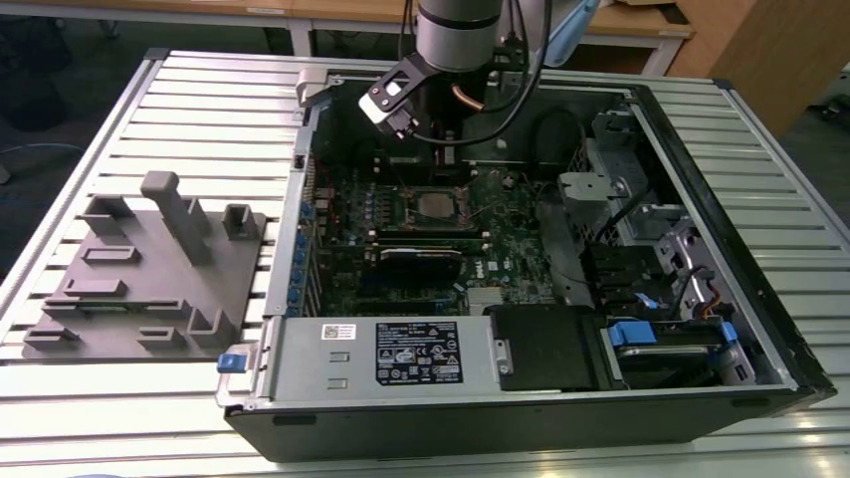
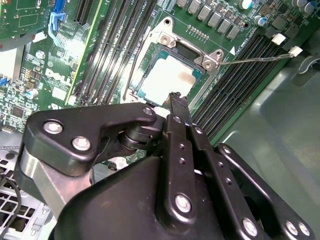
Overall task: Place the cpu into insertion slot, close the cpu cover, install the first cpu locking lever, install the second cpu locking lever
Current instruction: 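Close the cpu cover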
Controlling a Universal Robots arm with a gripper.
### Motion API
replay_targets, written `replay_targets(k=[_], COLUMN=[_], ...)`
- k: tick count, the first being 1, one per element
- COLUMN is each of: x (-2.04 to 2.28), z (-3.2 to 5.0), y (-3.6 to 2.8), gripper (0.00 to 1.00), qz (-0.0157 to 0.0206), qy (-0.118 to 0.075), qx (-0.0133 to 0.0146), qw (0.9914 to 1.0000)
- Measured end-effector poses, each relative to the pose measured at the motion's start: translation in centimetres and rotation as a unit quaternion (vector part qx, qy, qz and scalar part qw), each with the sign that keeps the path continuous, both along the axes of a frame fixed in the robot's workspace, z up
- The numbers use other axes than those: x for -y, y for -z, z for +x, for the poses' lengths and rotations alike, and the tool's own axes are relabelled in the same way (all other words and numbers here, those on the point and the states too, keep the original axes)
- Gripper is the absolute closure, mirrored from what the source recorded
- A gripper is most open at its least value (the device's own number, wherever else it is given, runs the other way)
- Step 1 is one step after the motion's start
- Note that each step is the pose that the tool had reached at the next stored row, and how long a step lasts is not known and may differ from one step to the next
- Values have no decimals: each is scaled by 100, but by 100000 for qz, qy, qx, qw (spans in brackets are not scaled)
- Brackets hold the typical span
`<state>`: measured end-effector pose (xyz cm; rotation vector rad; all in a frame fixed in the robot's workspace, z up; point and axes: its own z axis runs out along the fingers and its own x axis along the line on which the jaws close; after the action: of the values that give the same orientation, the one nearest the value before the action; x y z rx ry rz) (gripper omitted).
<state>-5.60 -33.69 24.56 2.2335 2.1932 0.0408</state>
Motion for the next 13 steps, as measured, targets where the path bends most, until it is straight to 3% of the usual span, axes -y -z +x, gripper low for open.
replay_targets(k=[13], x=[0], z=[0], y=[-35], gripper=[89], qz=[-8], qy=[3], qx=[-6], qw=[100000])
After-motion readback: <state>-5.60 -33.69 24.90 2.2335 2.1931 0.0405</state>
